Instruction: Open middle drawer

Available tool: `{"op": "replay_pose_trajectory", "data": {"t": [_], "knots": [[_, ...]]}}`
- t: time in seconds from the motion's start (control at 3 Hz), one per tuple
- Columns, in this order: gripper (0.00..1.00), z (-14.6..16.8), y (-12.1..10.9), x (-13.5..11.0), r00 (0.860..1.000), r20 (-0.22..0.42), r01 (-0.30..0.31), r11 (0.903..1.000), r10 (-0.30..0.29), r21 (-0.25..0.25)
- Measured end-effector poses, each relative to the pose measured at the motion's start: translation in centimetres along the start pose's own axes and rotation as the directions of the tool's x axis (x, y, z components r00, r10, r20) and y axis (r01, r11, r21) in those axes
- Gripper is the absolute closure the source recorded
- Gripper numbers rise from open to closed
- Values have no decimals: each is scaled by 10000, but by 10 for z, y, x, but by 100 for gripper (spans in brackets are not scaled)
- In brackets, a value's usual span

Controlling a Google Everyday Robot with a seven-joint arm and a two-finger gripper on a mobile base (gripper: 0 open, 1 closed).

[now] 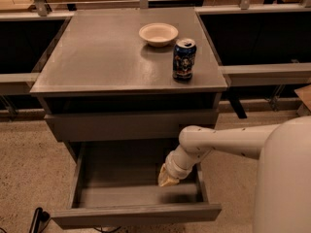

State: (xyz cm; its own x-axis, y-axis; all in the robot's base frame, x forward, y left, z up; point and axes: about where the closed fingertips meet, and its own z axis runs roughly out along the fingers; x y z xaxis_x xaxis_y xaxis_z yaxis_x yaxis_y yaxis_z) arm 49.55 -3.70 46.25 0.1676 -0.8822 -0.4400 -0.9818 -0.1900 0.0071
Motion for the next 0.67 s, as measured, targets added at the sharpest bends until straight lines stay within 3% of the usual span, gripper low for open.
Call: {"op": "replay_pose_trajectory", "data": {"t": [0.67], "knots": [[16,3,2,0,10000,17,-1,10000,1,-58]]}}
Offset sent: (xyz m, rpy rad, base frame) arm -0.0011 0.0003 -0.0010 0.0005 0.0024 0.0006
